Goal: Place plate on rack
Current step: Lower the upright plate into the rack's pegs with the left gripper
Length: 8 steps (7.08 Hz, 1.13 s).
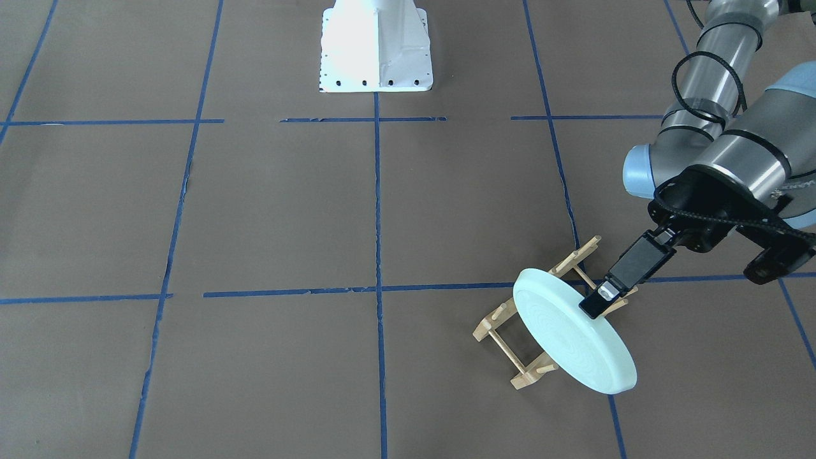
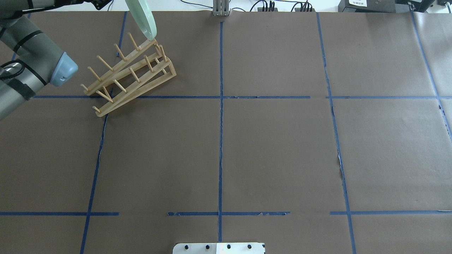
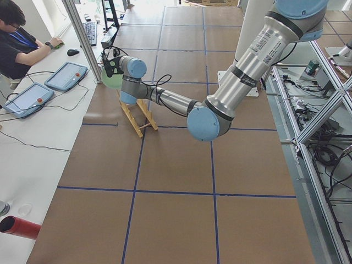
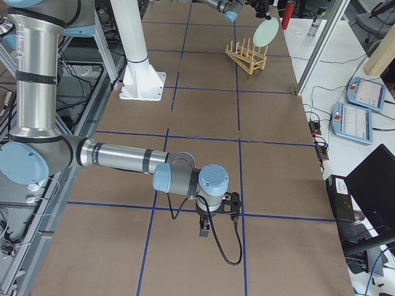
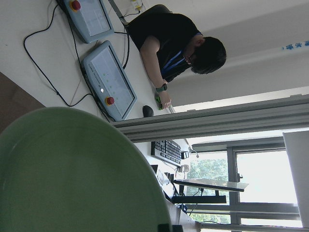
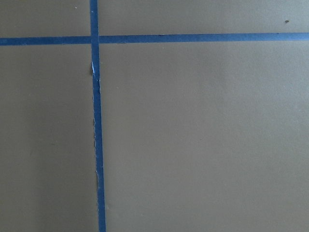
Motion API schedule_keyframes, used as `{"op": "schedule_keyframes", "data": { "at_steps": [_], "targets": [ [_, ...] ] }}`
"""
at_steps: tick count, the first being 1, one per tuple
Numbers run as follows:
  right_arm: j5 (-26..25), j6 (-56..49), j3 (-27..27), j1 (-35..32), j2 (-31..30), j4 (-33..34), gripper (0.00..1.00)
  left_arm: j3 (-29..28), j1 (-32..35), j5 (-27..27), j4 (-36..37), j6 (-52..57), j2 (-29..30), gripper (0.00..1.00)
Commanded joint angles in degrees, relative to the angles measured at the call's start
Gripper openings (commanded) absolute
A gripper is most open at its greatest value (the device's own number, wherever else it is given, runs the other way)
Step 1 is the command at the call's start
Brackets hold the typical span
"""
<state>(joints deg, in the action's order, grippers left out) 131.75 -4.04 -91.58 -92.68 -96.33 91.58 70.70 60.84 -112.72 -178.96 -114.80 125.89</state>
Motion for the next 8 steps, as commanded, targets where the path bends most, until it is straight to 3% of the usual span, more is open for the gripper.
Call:
{"op": "schedule_keyframes", "data": {
  "at_steps": [1,6,7,8],
  "targets": [
    [0.0,0.0,0.0,0.0,0.0,0.0,1.00,-0.2,-0.9,1.0,-1.3,0.0,-1.2,0.00],
    [0.0,0.0,0.0,0.0,0.0,0.0,1.00,-0.9,-4.2,2.4,-2.4,0.9,-3.3,0.00],
    [0.0,0.0,-0.1,0.0,0.0,0.0,1.00,-0.9,-4.2,2.9,-2.2,0.9,-3.3,0.25],
    [0.0,0.0,0.0,0.0,0.0,0.0,1.00,-0.9,-4.2,3.1,-1.7,0.7,-3.3,0.99]
  ]
}}
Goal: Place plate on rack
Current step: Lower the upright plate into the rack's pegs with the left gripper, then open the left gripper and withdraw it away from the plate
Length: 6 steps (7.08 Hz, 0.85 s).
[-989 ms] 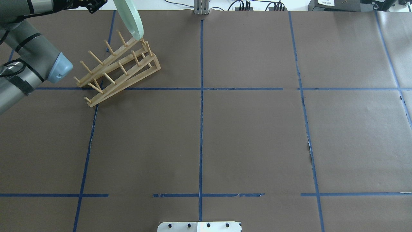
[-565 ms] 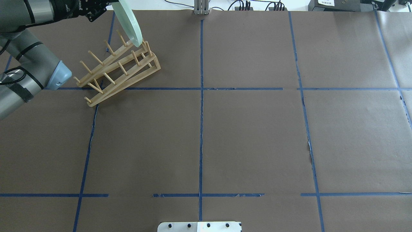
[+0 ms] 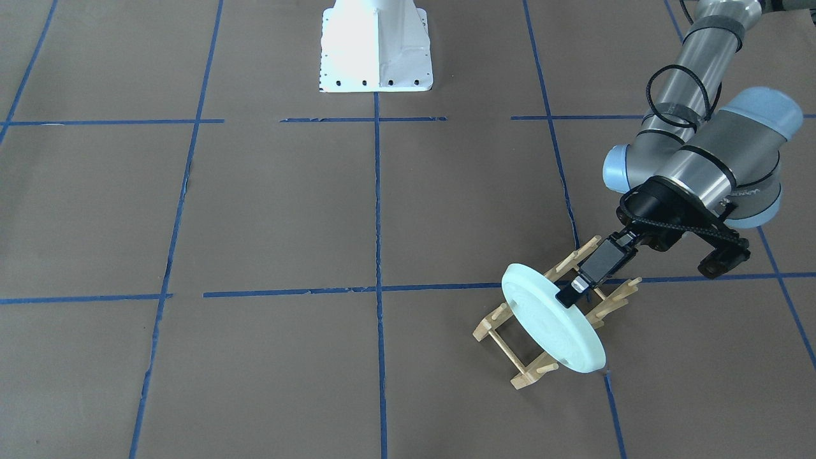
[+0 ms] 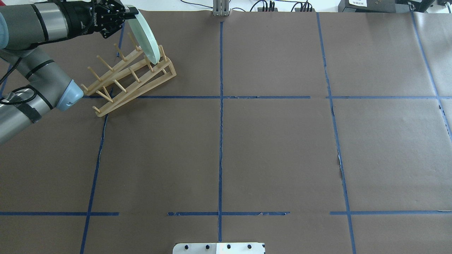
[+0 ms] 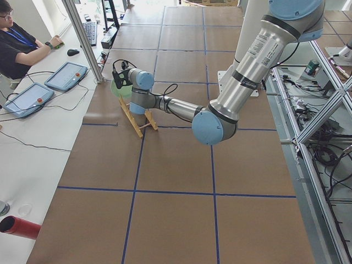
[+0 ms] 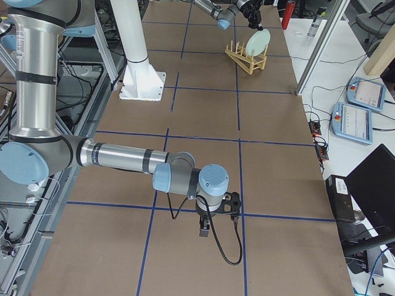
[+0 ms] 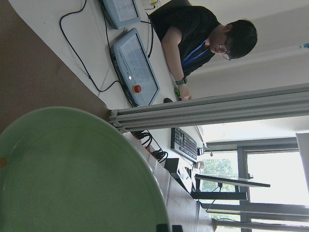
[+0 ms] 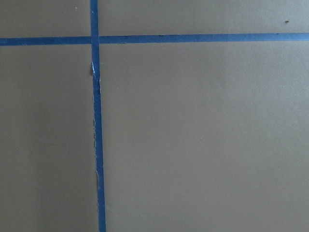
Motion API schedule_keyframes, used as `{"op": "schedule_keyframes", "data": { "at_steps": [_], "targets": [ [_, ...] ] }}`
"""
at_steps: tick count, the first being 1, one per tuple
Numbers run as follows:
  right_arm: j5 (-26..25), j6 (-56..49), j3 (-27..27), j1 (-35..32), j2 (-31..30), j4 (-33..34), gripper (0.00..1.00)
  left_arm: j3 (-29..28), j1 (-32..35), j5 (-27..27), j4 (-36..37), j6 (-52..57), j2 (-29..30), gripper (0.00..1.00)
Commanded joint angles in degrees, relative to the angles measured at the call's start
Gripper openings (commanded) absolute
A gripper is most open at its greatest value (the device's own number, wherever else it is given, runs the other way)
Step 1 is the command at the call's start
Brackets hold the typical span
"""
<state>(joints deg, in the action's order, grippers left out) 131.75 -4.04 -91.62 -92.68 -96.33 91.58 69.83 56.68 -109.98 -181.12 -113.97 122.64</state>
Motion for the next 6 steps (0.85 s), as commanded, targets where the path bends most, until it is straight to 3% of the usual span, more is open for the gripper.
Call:
{"op": "schedule_keyframes", "data": {
  "at_steps": [1,2,4,6],
  "targets": [
    [0.0,0.0,0.0,0.0,0.0,0.0,1.00,0.4,-0.1,0.2,1.9,0.2,0.0,1.00],
    [0.0,0.0,-0.1,0.0,0.0,0.0,1.00,2.1,0.1,-1.1,9.4,4.6,0.1,1.00],
    [0.0,0.0,-0.1,0.0,0.0,0.0,1.00,8.4,4.6,-18.3,26.3,12.2,-1.0,1.00],
    [0.0,0.0,-0.1,0.0,0.0,0.0,1.00,19.2,10.4,-27.2,49.1,33.8,-6.2,1.00]
  ]
}}
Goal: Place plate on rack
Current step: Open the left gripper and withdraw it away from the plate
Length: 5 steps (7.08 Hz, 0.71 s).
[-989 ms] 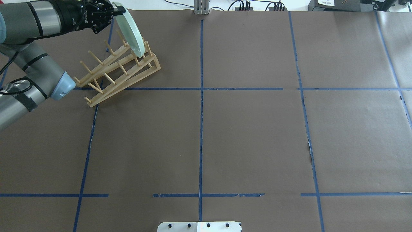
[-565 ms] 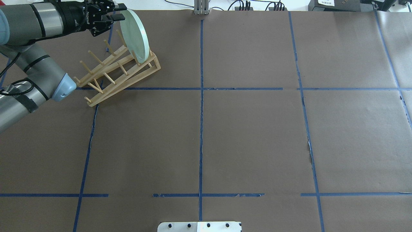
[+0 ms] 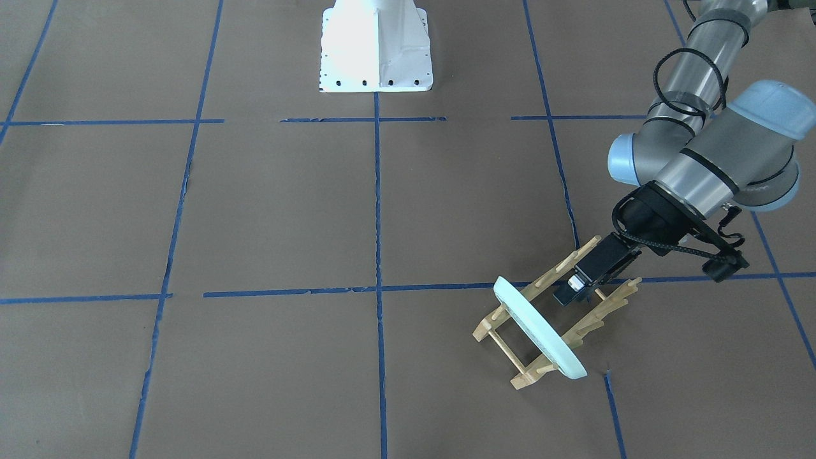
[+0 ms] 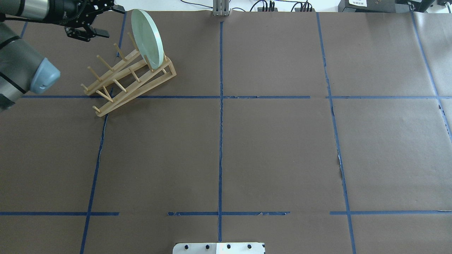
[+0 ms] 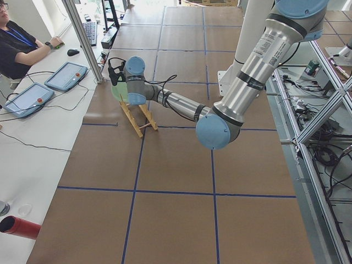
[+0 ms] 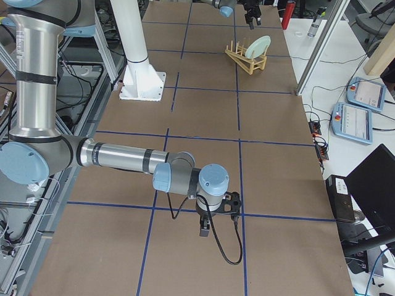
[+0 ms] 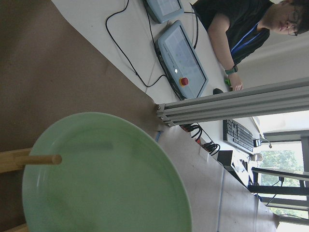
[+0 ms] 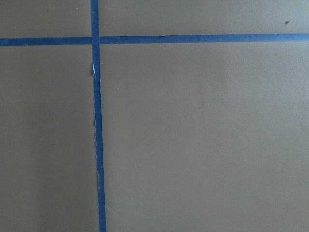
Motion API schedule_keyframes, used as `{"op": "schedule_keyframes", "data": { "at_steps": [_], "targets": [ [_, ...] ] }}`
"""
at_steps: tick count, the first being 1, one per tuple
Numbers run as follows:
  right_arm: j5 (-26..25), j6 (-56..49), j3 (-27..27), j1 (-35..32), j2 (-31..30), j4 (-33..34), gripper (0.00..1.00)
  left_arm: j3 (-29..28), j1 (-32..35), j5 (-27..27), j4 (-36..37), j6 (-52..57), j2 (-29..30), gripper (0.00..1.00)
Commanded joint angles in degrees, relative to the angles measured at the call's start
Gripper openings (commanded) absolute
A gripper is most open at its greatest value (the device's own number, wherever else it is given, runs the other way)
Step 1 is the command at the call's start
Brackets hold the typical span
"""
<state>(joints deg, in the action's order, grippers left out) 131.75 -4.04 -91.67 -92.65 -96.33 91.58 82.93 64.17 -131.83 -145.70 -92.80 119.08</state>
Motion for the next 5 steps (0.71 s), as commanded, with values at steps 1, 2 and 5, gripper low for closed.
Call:
{"op": "schedule_keyframes", "data": {
  "at_steps": [1,2,5],
  "targets": [
    [0.0,0.0,0.0,-0.1,0.0,0.0,1.00,11.9,3.6,-5.4,28.9,28.7,-7.2,1.00],
    [0.0,0.0,0.0,-0.1,0.0,0.0,1.00,15.7,7.3,-4.8,43.0,45.6,-9.4,1.00],
    [0.0,0.0,0.0,0.0,0.0,0.0,1.00,15.9,22.5,1.9,66.3,97.2,-16.5,1.00]
  ]
}}
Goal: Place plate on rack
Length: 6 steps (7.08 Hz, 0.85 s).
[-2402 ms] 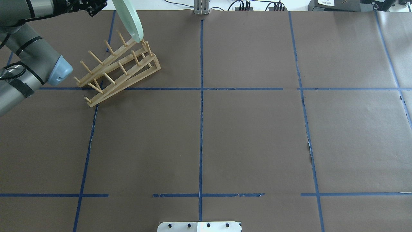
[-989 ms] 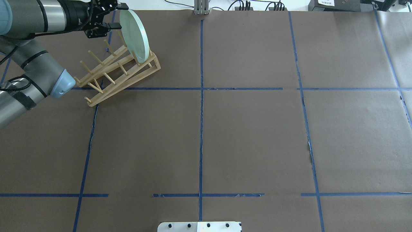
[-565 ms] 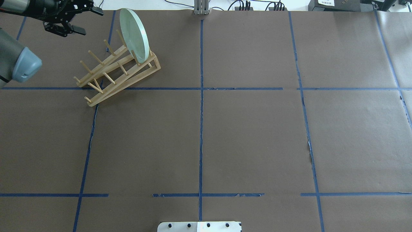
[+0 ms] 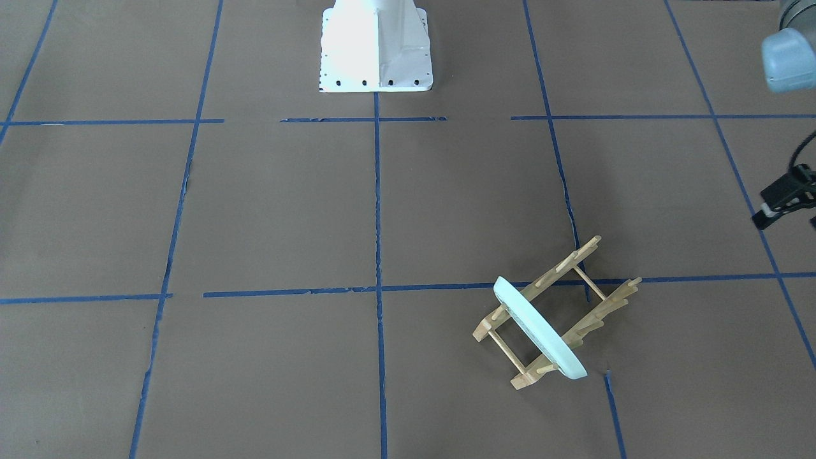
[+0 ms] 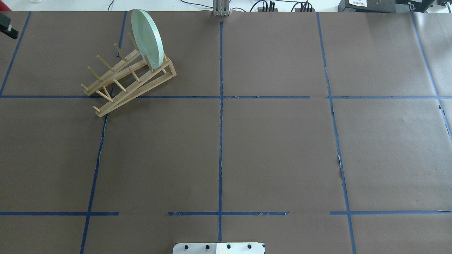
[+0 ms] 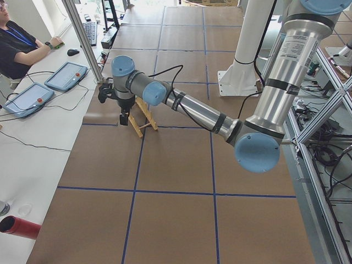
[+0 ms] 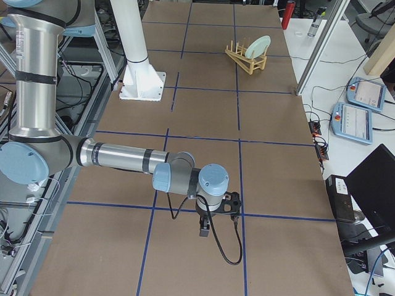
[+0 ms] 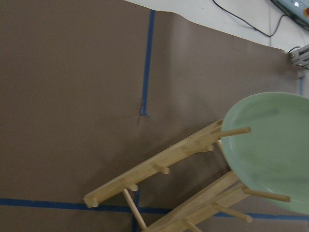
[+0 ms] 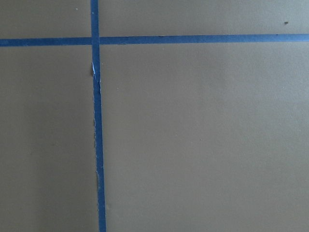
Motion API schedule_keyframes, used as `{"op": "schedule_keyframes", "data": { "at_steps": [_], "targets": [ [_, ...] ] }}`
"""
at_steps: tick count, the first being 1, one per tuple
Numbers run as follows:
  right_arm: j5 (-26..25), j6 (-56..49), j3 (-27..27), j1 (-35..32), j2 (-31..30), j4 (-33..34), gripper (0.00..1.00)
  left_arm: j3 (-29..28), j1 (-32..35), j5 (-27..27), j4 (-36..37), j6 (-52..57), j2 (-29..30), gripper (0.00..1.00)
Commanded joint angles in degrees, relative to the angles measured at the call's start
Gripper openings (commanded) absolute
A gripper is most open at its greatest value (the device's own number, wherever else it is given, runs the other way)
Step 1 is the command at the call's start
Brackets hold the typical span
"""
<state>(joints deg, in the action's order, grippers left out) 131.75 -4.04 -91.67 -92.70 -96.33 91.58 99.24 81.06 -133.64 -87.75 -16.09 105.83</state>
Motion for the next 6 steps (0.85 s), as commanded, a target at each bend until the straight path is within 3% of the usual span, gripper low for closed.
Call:
{"op": "schedule_keyframes", "data": {
  "at_steps": [1,2,5,6],
  "targets": [
    [0.0,0.0,0.1,0.0,0.0,0.0,1.00,-1.3,13.1,3.7,11.5,26.7,-6.4,1.00],
    [0.0,0.0,0.1,0.0,0.0,0.0,1.00,-2.3,18.2,3.0,11.1,26.7,-11.4,1.00],
    [0.0,0.0,0.1,0.0,0.0,0.0,1.00,-3.6,19.0,2.7,9.2,25.6,-15.0,1.00],
    [0.0,0.0,0.1,0.1,0.0,0.0,1.00,-3.4,18.9,0.2,7.5,22.9,-15.0,1.00]
  ]
}}
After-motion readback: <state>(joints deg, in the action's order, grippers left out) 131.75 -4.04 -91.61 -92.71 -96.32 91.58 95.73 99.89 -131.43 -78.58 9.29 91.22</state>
